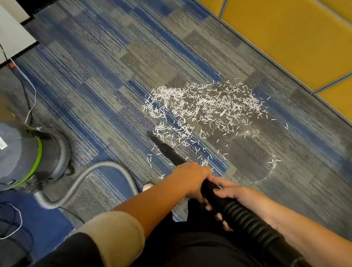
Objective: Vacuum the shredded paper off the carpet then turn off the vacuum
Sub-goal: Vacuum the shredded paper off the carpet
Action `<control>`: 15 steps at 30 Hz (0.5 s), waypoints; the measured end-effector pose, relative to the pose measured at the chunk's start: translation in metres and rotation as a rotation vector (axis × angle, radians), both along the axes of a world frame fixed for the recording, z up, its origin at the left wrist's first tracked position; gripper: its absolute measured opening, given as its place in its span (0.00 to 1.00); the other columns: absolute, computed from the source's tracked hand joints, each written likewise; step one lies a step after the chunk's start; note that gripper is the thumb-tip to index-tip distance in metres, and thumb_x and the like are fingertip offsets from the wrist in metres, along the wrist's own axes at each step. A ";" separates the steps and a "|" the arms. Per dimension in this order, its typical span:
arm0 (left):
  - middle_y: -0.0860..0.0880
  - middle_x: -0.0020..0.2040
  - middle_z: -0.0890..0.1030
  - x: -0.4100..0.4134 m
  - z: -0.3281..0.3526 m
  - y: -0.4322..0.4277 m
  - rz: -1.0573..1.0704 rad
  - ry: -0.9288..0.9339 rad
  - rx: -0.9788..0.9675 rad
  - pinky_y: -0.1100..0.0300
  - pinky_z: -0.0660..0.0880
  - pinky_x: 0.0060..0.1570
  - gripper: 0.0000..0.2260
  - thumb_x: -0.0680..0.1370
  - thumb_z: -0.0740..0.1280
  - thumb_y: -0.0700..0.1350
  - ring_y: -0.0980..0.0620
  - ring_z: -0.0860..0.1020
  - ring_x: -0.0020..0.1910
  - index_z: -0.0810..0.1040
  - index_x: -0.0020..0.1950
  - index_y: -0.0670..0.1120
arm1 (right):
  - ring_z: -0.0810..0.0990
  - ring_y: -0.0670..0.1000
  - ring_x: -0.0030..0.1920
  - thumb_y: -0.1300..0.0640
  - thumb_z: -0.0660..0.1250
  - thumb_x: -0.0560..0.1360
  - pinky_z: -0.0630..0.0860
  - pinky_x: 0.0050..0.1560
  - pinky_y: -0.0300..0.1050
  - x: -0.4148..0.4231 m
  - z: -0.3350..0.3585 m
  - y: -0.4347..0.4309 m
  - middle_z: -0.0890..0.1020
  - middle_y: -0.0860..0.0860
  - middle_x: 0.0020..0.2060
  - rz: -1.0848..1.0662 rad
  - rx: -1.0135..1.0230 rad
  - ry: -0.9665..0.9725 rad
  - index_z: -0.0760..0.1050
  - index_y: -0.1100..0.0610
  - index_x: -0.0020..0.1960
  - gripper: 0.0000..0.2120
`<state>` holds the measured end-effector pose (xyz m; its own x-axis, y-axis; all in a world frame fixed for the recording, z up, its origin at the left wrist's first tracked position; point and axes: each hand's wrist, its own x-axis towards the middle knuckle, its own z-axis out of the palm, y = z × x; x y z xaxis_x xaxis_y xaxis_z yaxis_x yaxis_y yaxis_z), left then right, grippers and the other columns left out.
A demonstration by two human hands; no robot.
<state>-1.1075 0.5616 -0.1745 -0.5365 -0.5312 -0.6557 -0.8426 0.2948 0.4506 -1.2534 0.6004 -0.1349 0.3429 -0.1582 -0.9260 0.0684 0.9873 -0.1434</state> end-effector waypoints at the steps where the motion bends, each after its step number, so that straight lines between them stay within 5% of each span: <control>1: 0.45 0.56 0.76 0.000 0.001 -0.003 0.000 -0.004 0.005 0.53 0.73 0.52 0.26 0.69 0.74 0.55 0.44 0.76 0.56 0.70 0.61 0.48 | 0.77 0.56 0.25 0.62 0.57 0.79 0.76 0.23 0.44 0.000 0.000 -0.002 0.77 0.62 0.37 -0.006 -0.007 -0.005 0.66 0.40 0.69 0.24; 15: 0.45 0.59 0.71 -0.004 -0.027 -0.014 0.007 0.009 0.081 0.48 0.72 0.58 0.22 0.70 0.73 0.50 0.42 0.74 0.58 0.70 0.61 0.50 | 0.75 0.56 0.24 0.63 0.57 0.76 0.75 0.23 0.44 0.000 -0.014 -0.004 0.76 0.63 0.36 -0.189 -0.033 -0.127 0.66 0.42 0.69 0.25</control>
